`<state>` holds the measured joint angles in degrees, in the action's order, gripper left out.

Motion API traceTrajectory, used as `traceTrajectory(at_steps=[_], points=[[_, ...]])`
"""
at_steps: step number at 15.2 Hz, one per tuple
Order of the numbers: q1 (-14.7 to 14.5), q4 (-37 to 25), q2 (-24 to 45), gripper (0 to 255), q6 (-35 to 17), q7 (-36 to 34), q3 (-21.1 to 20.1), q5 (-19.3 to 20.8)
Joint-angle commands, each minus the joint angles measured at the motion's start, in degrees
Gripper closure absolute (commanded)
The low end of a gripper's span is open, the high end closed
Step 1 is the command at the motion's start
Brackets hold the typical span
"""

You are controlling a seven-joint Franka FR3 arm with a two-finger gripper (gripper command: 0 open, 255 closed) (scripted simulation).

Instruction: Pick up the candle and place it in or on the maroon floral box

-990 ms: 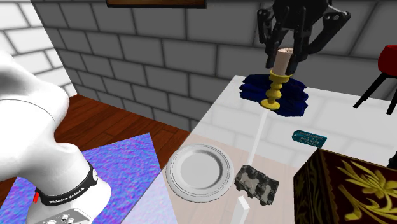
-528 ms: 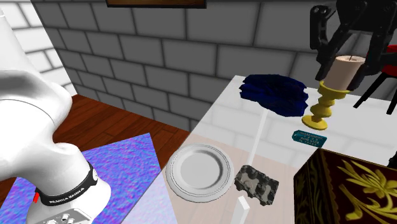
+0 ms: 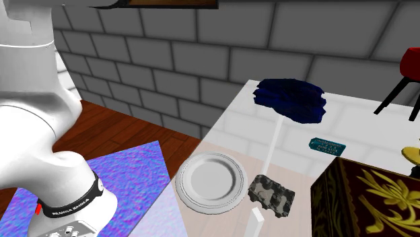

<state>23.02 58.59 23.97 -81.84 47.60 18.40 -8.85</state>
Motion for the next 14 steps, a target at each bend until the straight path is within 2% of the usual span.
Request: traceTrajectory(at_steps=[1, 2, 3, 5, 9, 14], points=[[4.3, -13.3, 8.1, 255, 5.4, 1.9, 0.1, -2.5], [8.9, -30.4, 17.6, 255, 12.8, 1.6, -1.1, -4.8], [7.1, -21.6, 13.2, 255, 8.4, 2.2, -0.8, -3.6], [5.4, -14.1, 9.9, 255, 4.3, 2.7, -0.2, -2.8], [3.7, -4.9, 6.4, 255, -1.3, 3.0, 0.1, -1.9], [2.3, 3.1, 4.0, 255, -6.7, 3.3, 0.3, -1.2]])
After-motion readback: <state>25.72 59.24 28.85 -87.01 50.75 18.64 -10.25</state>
